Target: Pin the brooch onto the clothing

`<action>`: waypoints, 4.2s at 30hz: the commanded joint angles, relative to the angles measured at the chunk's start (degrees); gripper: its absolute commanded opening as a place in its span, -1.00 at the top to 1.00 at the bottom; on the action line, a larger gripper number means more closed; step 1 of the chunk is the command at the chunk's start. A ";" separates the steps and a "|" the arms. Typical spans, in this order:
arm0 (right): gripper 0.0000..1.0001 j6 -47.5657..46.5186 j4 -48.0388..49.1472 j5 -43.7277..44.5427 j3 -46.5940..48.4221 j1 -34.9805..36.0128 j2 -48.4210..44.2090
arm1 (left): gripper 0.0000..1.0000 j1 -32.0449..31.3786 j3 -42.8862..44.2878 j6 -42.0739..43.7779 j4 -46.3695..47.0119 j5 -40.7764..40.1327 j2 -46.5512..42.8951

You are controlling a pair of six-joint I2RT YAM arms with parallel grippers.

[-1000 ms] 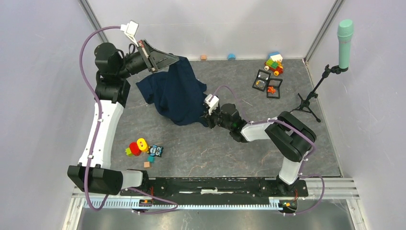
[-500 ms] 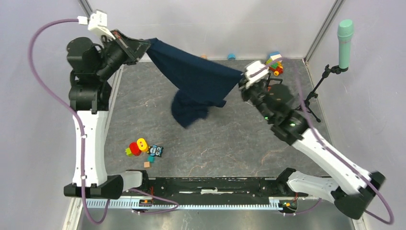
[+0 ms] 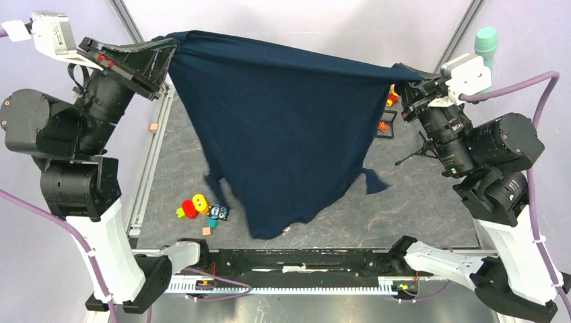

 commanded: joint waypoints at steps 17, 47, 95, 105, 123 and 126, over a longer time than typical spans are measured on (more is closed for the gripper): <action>1.00 4.92 1.48 -5.86 5.11 -0.55 -10.83 | 0.96 1.50 1.66 8.25 -4.67 0.70 -13.54; 0.93 -1.58 48.86 3.96 -4.11 -14.53 45.69 | 0.79 12.03 -18.24 8.23 3.73 -19.23 25.60; -0.47 25.40 11.51 -10.03 -52.34 -24.41 23.71 | -1.00 -0.56 -88.00 -7.33 2.39 -23.35 -26.69; -0.43 27.44 14.67 -13.30 -56.31 -26.02 21.44 | -0.78 -0.65 -94.63 -24.14 -9.89 -34.18 -34.31; -0.27 26.35 21.43 -22.99 -50.22 -32.57 35.02 | -0.49 -0.60 -91.83 -31.79 -18.93 -45.90 -29.37; -0.26 26.68 22.24 -24.17 -48.02 -32.55 37.35 | -0.35 -0.59 -92.82 -31.52 -17.54 -45.16 -28.19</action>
